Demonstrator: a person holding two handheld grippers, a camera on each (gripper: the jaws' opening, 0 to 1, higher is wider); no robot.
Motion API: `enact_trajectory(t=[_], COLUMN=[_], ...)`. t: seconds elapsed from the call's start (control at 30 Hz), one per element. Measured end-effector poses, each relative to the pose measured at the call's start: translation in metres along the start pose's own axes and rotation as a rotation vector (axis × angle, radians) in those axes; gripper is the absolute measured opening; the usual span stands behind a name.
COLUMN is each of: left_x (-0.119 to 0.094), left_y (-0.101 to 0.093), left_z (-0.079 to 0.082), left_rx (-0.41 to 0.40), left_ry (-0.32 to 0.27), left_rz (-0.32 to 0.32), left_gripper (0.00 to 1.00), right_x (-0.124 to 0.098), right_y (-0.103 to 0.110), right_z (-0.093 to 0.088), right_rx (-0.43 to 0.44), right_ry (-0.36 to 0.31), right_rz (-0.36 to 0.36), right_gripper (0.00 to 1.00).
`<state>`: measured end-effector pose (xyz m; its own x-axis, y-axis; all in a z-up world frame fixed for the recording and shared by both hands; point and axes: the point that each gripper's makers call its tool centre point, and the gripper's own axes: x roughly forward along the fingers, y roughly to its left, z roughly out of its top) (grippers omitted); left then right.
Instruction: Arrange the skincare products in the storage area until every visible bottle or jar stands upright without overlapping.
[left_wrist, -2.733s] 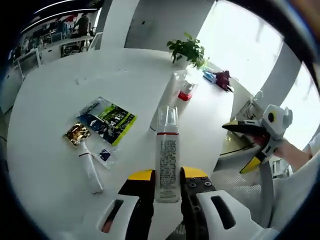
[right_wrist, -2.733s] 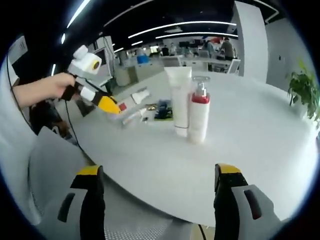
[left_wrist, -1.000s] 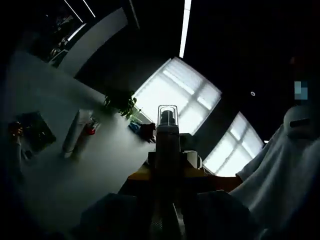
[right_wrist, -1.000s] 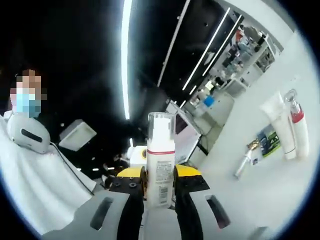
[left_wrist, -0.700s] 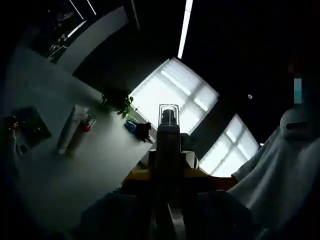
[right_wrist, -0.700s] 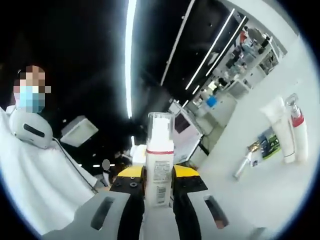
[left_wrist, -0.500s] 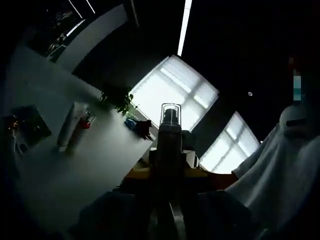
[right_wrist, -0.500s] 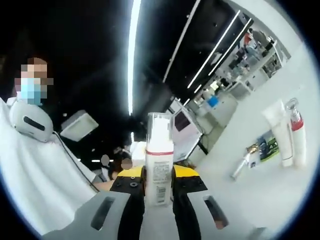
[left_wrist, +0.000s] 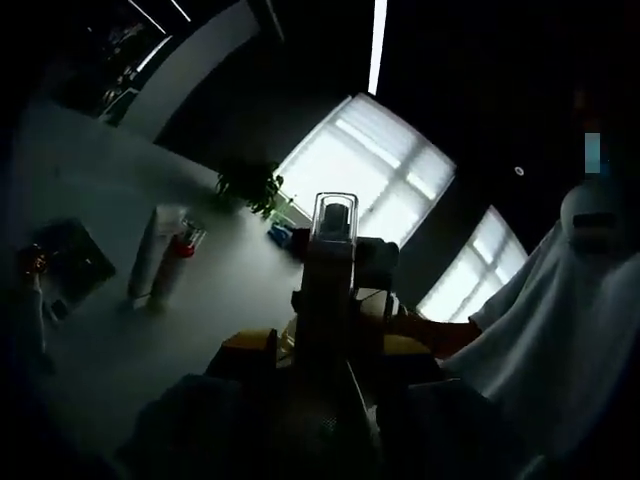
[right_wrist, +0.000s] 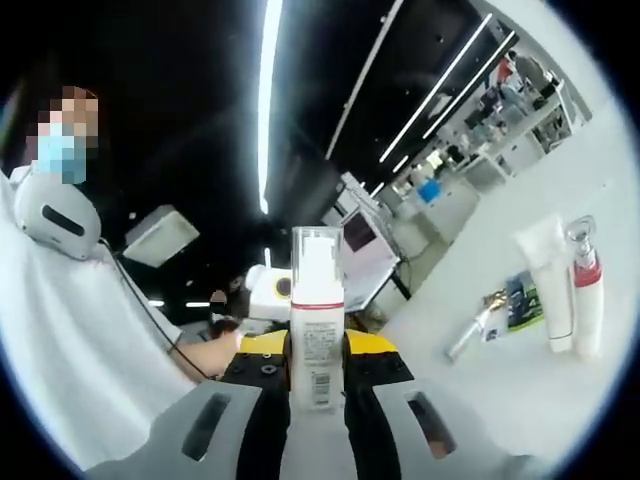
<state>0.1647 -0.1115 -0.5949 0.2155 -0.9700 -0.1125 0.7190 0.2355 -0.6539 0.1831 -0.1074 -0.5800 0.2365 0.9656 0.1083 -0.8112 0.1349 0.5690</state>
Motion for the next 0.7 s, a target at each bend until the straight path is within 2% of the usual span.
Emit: enact_trajectory(t=[0.1, 0.17, 0.3, 0.37, 0.5, 0.6, 0.7], left_x=[0.000, -0.001, 0.002, 0.007, 0.014, 0.017, 0.025], left_y=[0.005, 0.005, 0.003, 0.007, 0.026, 0.035, 0.032], left_z=[0.010, 0.021, 0.043, 0.046, 0.036, 0.027, 0.016], left_rx=[0.029, 0.059, 0.151, 0.237, 0.371, 0.413, 0.492], left_ry=[0.003, -0.003, 0.009, 0.083, 0.265, 0.356, 0.454], left_rz=[0.024, 0.026, 0.028, 0.049, 0.112, 0.125, 0.123], left_gripper=[0.38, 0.38, 0.38, 0.37, 0.38, 0.36, 0.34], right_x=[-0.003, -0.005, -0.008, -0.009, -0.010, -0.011, -0.012], right_y=[-0.005, -0.008, -0.017, -0.020, -0.024, -0.028, -0.030], right_z=[0.000, 0.001, -0.002, -0.007, -0.021, -0.031, -0.037], right_rx=[-0.015, -0.026, -0.099, -0.141, -0.235, -0.299, -0.328], right_ry=[0.037, 0.053, 0.127, 0.165, 0.250, 0.303, 0.336], right_rz=[0.013, 0.025, 0.039, 0.051, 0.071, 0.068, 0.066], right_gripper=[0.19, 0.19, 0.19, 0.19, 0.19, 0.19, 0.19])
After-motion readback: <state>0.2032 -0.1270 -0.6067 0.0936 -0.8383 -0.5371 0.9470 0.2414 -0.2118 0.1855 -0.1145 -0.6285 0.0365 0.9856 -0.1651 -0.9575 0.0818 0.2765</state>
